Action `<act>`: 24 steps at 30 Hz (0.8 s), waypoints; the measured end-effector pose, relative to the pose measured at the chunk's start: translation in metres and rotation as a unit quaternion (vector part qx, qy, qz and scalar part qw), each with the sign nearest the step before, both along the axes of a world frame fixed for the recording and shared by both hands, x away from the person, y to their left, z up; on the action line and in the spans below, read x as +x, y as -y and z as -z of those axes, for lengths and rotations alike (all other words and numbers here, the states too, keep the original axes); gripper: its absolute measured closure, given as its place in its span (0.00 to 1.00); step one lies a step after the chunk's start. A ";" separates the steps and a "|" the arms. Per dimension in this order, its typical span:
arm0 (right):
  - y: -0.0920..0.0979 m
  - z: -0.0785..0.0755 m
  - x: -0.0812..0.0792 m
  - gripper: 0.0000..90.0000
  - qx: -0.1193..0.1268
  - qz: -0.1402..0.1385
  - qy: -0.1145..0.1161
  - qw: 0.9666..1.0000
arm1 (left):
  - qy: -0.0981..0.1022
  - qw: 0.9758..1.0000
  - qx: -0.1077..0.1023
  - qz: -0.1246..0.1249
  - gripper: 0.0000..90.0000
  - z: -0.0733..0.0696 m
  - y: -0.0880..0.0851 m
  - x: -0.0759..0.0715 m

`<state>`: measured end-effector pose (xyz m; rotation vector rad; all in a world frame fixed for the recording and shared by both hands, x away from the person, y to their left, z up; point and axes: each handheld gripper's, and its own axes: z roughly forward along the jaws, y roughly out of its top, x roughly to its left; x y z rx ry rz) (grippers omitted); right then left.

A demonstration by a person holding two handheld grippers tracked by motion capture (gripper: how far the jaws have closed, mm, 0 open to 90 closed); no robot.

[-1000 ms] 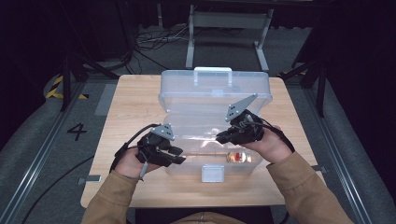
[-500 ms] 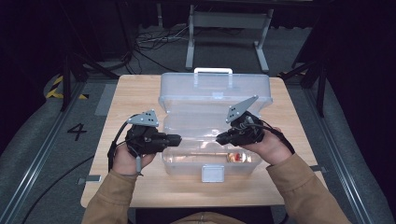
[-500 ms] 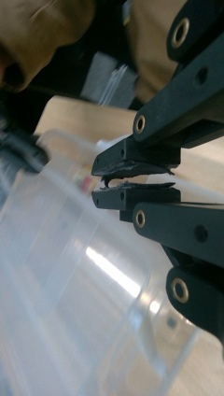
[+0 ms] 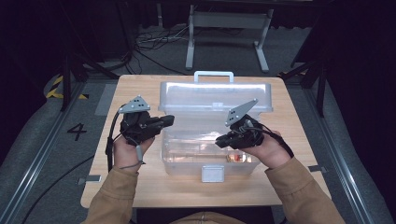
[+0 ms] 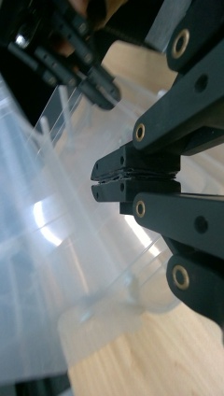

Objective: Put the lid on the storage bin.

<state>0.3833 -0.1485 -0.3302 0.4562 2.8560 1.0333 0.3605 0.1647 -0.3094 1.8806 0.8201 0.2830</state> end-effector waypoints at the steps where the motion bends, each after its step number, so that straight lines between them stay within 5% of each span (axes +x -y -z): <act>1: 0.000 0.001 -0.001 0.92 0.001 0.001 -0.002 1.000 | 0.000 1.000 0.006 -0.002 0.99 0.000 0.001 0.001; 15: 0.001 0.004 -0.015 0.83 0.001 0.014 0.017 1.000 | -0.002 1.000 0.018 0.001 0.99 0.000 0.000 0.000; 21: 0.025 -0.001 -0.024 0.81 0.064 0.039 0.023 0.997 | -0.004 1.000 0.028 0.004 0.99 0.000 0.000 -0.001; 24: 0.035 -0.005 -0.027 0.81 0.075 0.049 0.026 0.996 | -0.004 0.999 0.033 0.007 0.99 0.000 0.000 0.000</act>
